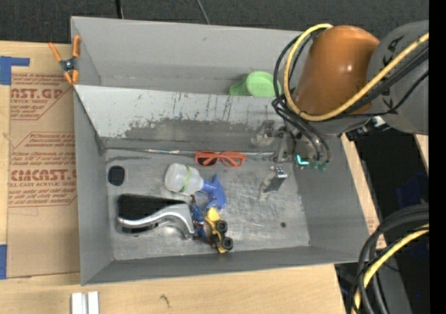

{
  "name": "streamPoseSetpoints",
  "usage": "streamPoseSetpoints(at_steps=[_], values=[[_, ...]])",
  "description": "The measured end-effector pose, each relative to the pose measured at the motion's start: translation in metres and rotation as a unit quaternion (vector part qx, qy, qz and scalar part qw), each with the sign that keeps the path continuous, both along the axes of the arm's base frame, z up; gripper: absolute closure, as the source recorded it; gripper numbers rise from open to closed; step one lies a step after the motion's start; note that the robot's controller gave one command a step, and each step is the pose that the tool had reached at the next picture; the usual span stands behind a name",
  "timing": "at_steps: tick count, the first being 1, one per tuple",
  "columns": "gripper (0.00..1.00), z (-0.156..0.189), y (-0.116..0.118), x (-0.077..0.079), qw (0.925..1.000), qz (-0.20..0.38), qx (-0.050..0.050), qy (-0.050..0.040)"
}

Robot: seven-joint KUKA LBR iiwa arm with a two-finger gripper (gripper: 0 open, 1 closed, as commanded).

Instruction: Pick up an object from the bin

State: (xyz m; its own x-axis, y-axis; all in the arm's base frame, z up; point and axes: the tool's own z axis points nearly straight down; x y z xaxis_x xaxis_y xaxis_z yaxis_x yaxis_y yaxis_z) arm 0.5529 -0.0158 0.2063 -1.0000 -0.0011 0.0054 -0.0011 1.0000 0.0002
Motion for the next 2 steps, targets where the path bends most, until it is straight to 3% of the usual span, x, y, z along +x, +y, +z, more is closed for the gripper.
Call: streamPoseSetpoints(at_steps=[1,2], values=[[0.0,0.003,0.0,0.002,1.0,0.0,0.0,-0.0035],[0.0,-0.043,0.029,0.021,0.9999,0.013,0.0,-0.008]])
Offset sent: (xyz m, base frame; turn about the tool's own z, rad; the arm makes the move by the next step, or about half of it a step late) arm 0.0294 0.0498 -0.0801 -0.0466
